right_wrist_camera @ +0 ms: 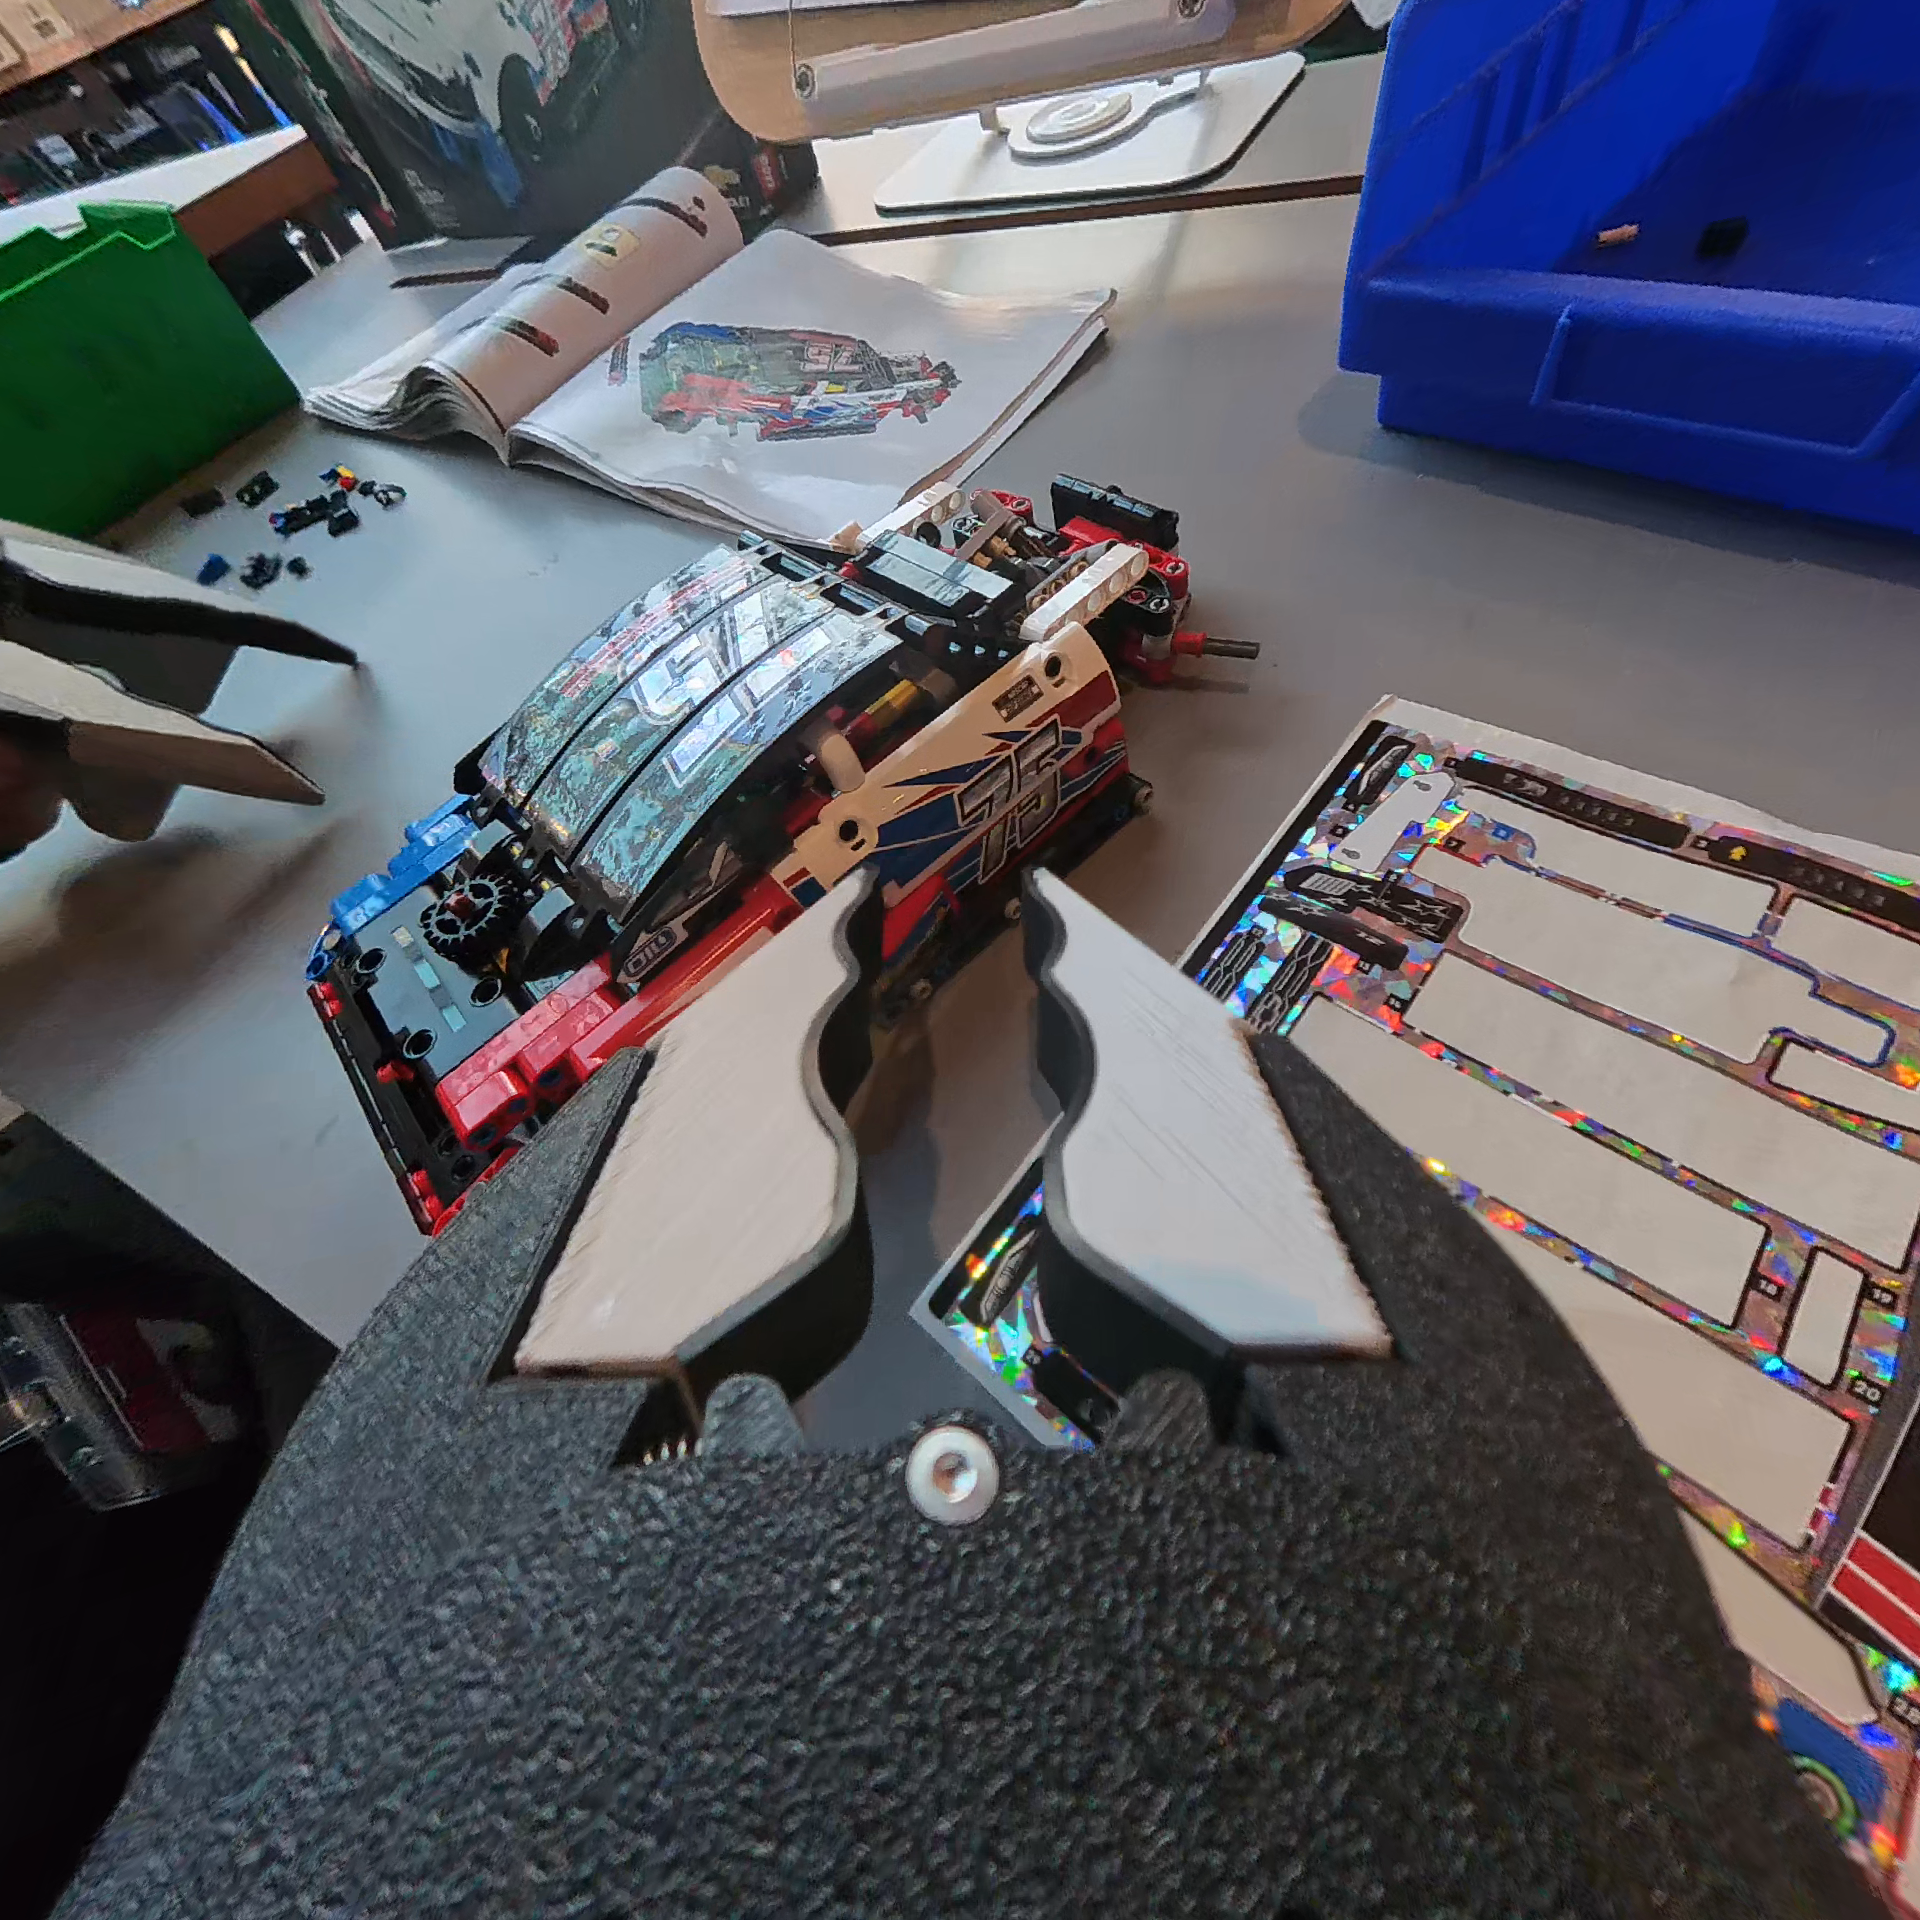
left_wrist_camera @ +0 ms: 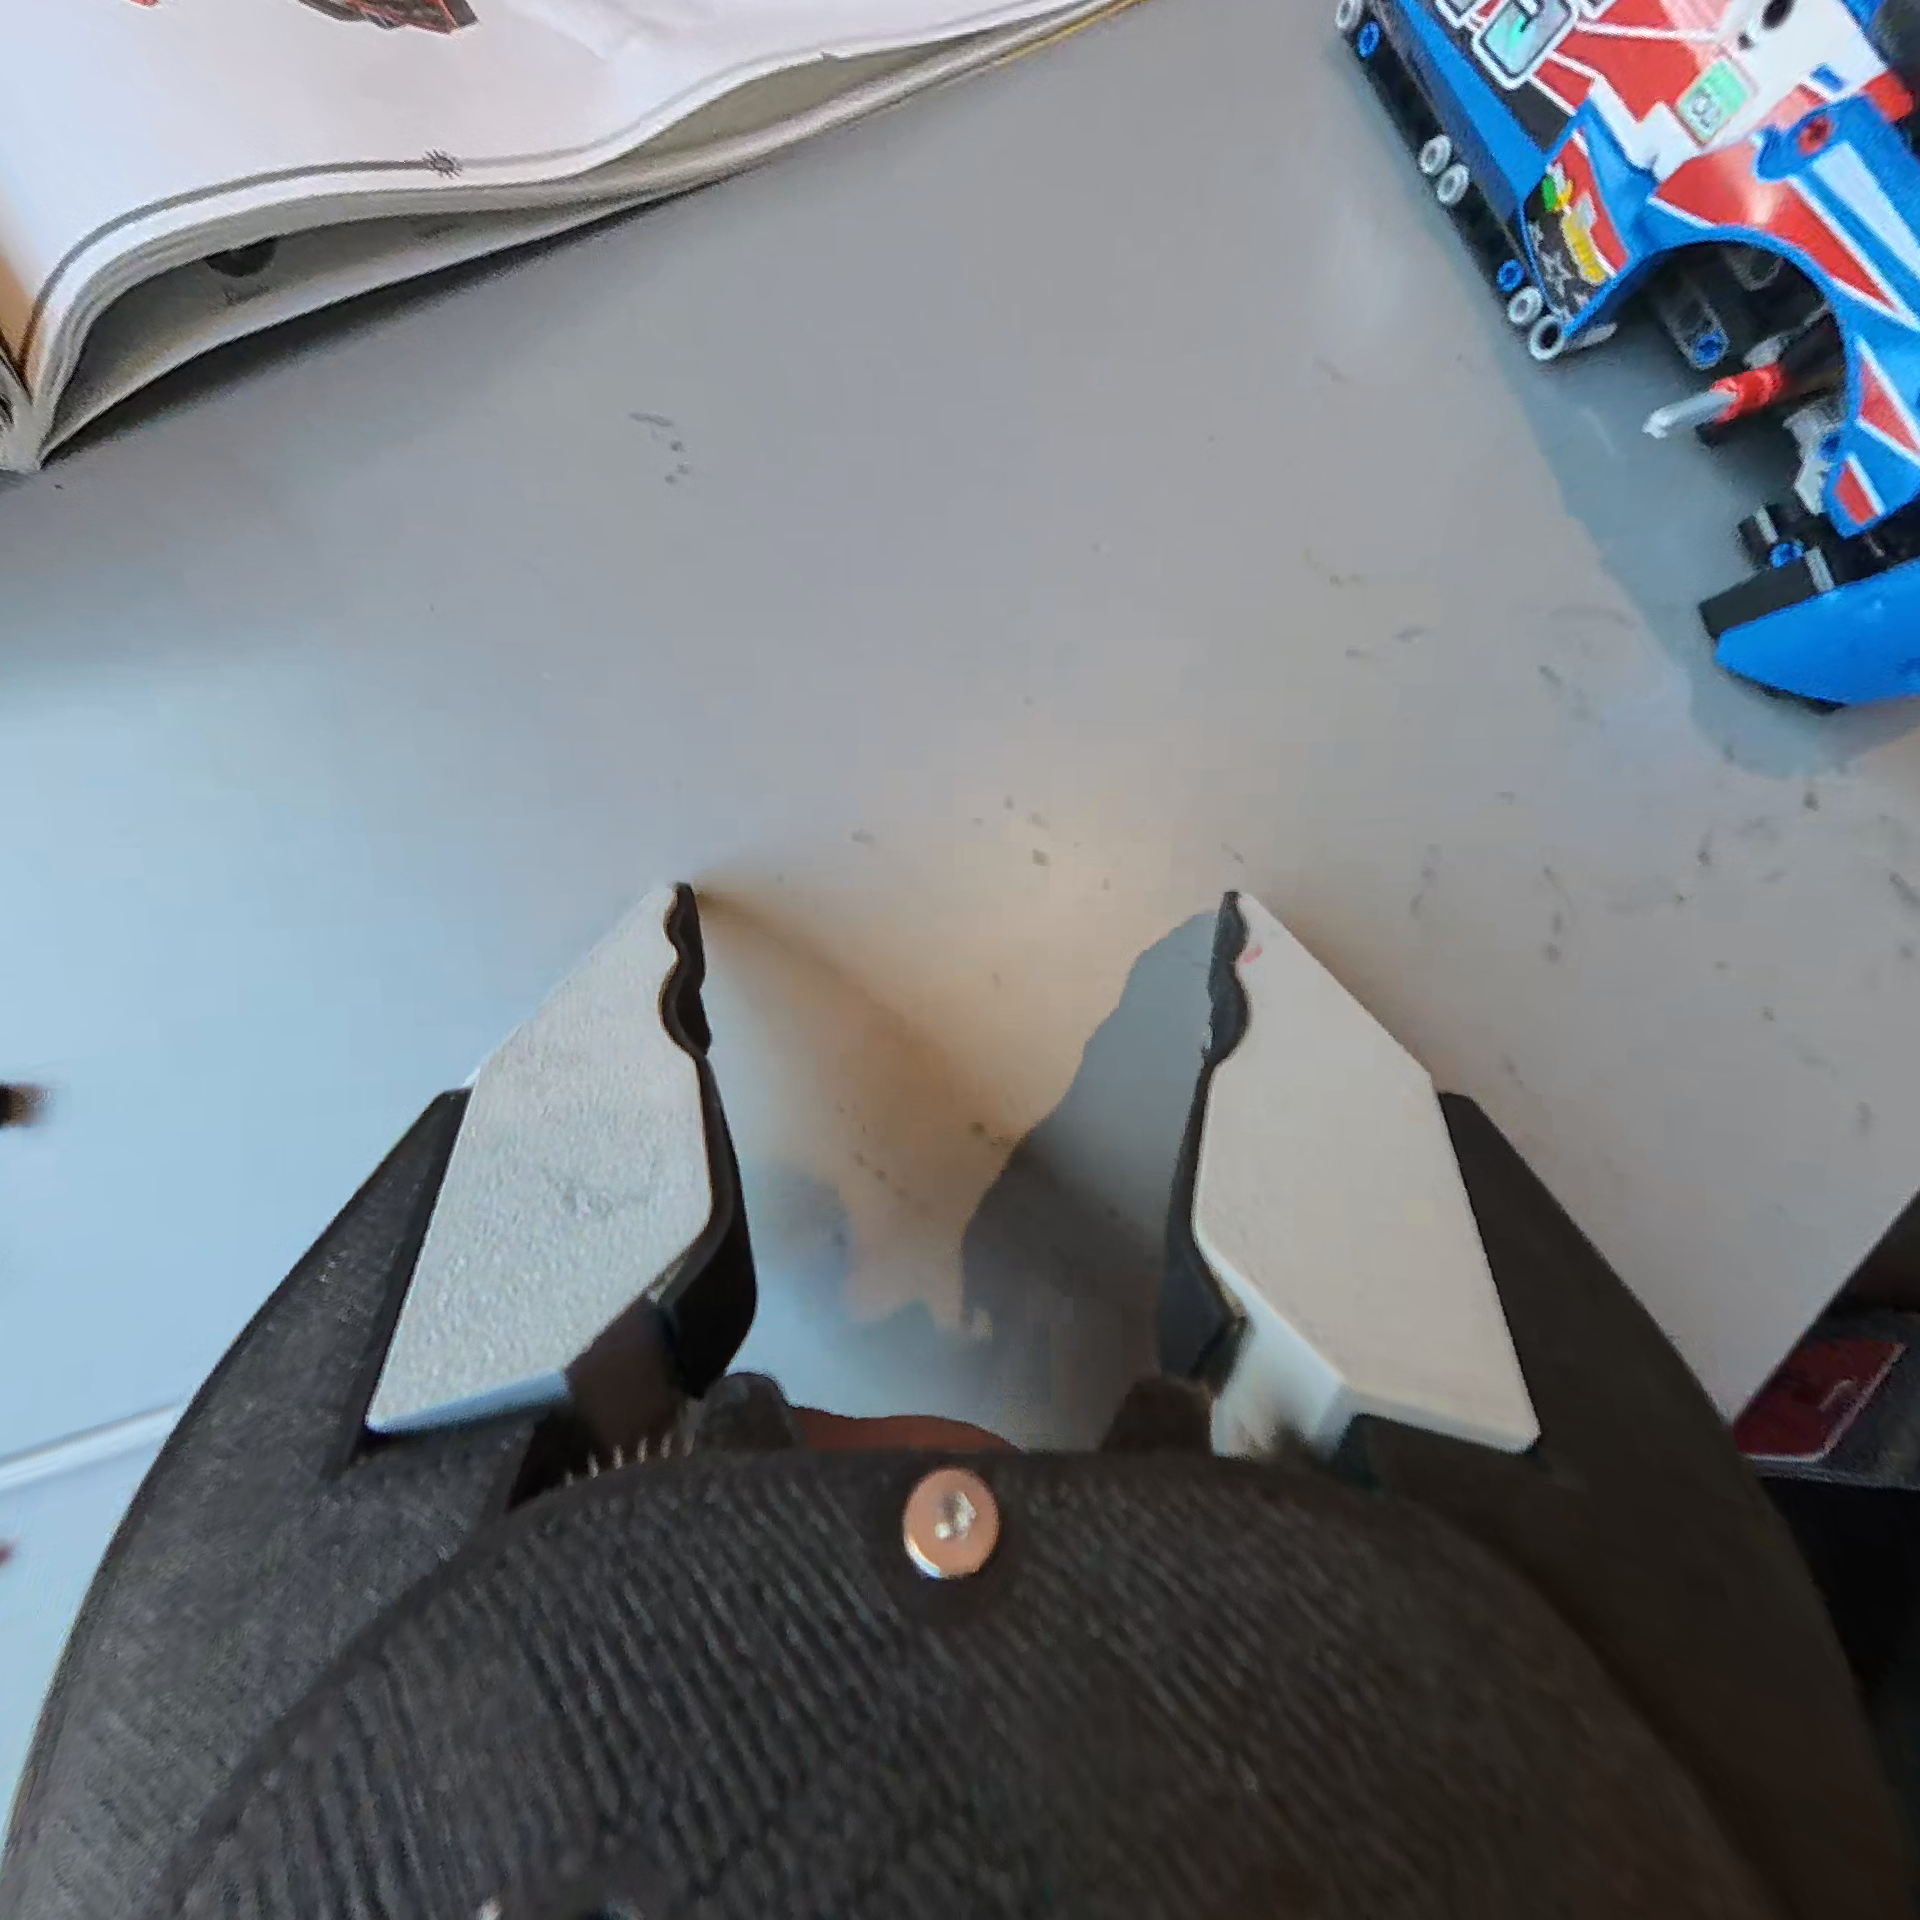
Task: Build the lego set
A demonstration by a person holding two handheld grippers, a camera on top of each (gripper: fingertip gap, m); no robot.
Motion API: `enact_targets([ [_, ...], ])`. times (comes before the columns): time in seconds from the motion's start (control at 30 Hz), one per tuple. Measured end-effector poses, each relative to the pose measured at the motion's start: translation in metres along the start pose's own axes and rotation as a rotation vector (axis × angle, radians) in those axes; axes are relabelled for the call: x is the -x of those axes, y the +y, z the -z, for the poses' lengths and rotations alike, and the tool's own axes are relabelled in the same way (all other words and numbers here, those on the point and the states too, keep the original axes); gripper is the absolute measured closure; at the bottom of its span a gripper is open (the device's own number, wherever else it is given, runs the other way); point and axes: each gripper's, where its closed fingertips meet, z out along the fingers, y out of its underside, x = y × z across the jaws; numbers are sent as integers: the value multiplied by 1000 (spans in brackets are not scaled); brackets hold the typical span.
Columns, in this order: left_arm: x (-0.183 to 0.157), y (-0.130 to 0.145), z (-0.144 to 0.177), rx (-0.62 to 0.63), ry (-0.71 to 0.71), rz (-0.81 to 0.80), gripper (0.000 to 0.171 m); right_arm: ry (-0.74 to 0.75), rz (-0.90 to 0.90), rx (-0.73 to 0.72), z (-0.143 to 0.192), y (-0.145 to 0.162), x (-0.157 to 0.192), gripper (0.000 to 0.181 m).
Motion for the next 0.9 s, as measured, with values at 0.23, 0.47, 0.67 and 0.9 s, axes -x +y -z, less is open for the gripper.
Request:
enact_targets([
  [0.23, -25, 13, 6, -23, -46, -37, 75, 48, -15, -38, 1, -2, -9, 157],
  [0.47, -30, 16, 9, -69, -54, -21, 77, 42, -128, -9, -6, 2, -24, 161],
  [0.67, -32, 18, 11, -73, -48, -26, 76, 74, -90, 69, -16, 11, -24, 167],
  [0.9, -32, 18, 11, -76, -40, -28, 75, 97, -109, 53, -14, 10, -29, 181],
])
